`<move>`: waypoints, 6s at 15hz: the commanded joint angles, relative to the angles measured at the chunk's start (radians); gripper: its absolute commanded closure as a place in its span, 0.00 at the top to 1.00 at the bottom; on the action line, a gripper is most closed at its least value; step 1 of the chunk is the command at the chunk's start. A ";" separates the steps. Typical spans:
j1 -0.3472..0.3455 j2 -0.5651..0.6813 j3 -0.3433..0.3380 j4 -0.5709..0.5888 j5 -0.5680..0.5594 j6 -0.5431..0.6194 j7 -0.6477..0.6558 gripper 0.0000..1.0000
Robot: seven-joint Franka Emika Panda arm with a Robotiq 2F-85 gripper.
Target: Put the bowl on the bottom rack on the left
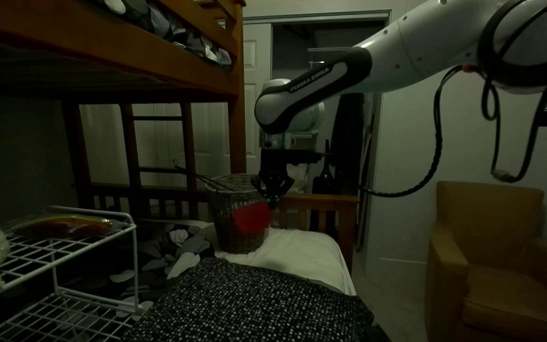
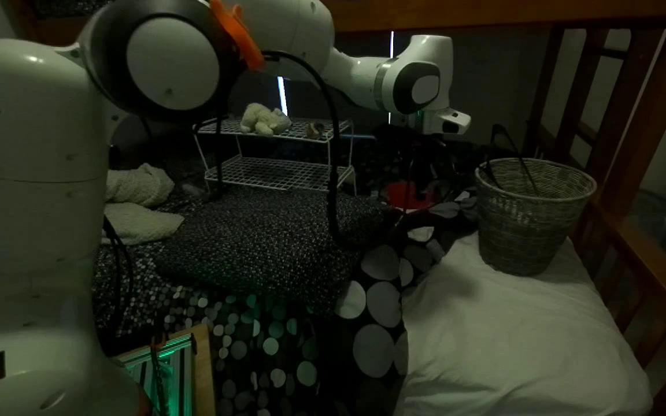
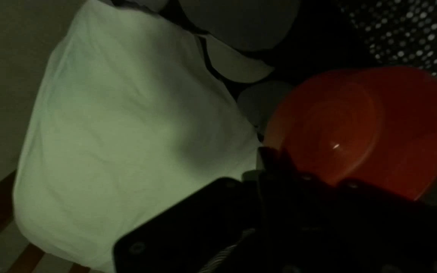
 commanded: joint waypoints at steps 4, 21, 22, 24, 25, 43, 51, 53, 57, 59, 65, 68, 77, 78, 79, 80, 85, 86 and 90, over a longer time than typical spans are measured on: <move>-0.024 -0.260 0.058 -0.160 -0.024 -0.101 0.035 0.01; 0.003 -0.260 0.202 -0.230 -0.015 0.005 0.067 0.01; 0.007 -0.244 0.205 -0.212 -0.002 -0.004 0.088 0.01; 0.020 -0.220 0.216 -0.185 0.012 -0.041 0.130 0.01; 0.025 -0.212 0.222 -0.174 0.025 -0.066 0.134 0.01; 0.109 -0.140 0.317 -0.081 0.300 -0.251 0.103 0.01; 0.153 -0.126 0.316 -0.083 0.221 -0.193 0.144 0.01; 0.182 -0.077 0.325 -0.071 0.206 -0.167 0.171 0.01; 0.241 -0.014 0.311 -0.075 0.157 -0.092 0.232 0.01; 0.271 -0.020 0.291 -0.113 0.084 0.029 0.300 0.01; 0.326 -0.002 0.262 -0.165 -0.097 0.364 0.411 0.01; 0.343 0.016 0.249 -0.188 -0.116 0.465 0.424 0.01; 0.390 0.059 0.204 -0.248 -0.122 0.691 0.398 0.01; 0.398 0.063 0.197 -0.251 -0.122 0.701 0.396 0.01; 0.411 0.067 0.180 -0.255 -0.132 0.711 0.403 0.01; 0.421 0.069 0.168 -0.257 -0.138 0.719 0.405 0.01; 0.492 0.075 0.067 -0.268 -0.220 0.782 0.433 0.01; 0.506 0.076 0.046 -0.271 -0.235 0.798 0.438 0.01; 0.540 0.094 -0.003 -0.268 -0.249 0.872 0.423 0.01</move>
